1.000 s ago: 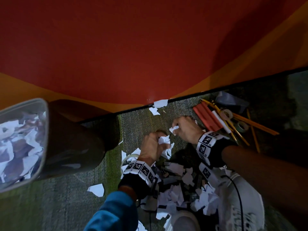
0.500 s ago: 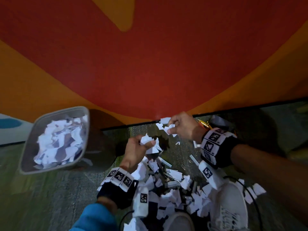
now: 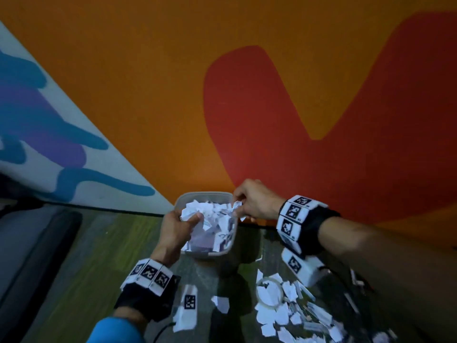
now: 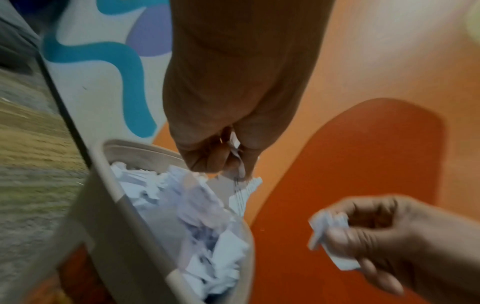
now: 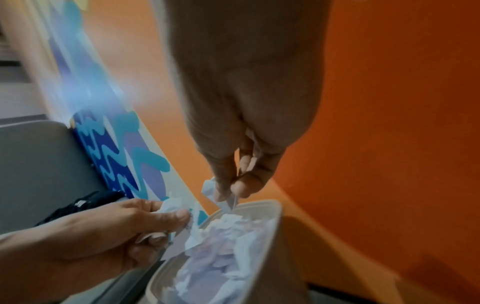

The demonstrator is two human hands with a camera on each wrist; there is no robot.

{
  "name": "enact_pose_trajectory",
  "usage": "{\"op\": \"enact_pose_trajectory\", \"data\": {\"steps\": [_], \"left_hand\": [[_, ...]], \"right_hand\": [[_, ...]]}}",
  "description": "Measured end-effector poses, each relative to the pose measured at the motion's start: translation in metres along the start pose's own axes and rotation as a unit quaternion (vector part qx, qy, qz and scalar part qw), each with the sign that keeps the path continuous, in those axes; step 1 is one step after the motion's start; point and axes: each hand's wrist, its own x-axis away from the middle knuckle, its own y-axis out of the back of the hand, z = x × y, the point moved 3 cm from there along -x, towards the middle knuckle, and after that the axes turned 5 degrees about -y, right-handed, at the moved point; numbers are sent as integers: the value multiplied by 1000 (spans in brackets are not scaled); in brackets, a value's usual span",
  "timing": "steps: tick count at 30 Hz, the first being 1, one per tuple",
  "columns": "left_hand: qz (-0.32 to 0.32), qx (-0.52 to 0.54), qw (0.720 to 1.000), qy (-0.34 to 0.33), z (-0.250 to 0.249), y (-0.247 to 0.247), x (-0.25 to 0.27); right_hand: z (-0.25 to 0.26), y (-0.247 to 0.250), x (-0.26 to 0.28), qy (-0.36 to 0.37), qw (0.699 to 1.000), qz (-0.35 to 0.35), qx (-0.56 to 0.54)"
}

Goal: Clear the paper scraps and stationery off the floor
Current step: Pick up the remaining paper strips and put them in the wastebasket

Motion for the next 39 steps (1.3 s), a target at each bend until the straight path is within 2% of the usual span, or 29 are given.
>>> {"op": "enact_pose_trajectory", "data": {"steps": [3, 6, 10, 13, 16, 19, 21, 24, 27, 30, 34, 37, 39], "left_hand": [[-31, -15, 999, 19, 6, 8, -15], [-1, -25, 999, 23, 7, 8, -28], [41, -99, 994, 13, 7, 16, -33], [57, -217, 974, -38, 5, 25, -29], [30, -295, 948, -117, -9, 32, -14], [-3, -237, 953, -191, -22, 28, 11], [13, -159, 966, -203, -26, 14, 33], [78, -71, 976, -188, -18, -17, 75], [172, -37, 970, -170, 13, -52, 113], [235, -93, 960, -119, 67, -84, 138], [288, -179, 939, -51, 138, -119, 139], [309, -271, 911, -29, 175, -141, 131], [301, -326, 896, -12, 193, -153, 127]], "right_hand": [[15, -27, -28, -38, 998, -36, -31], [25, -40, -45, -71, 994, -50, -62], [20, -49, -49, -103, 992, -18, -64], [9, -46, -43, -106, 993, -13, -46], [5, -34, -28, -74, 997, -8, -10], [0, -28, -12, -35, 998, 4, 46], [-5, -29, 3, -19, 997, 19, 68], [-17, -41, 34, -6, 995, 56, 77], [-50, -66, 56, -22, 987, 130, 96], [-105, -97, 73, -67, 976, 170, 116], [-173, -123, 89, -160, 974, 139, 83], [-205, -132, 95, -183, 970, 126, 94], [-224, -138, 96, -189, 971, 122, 77]]}}
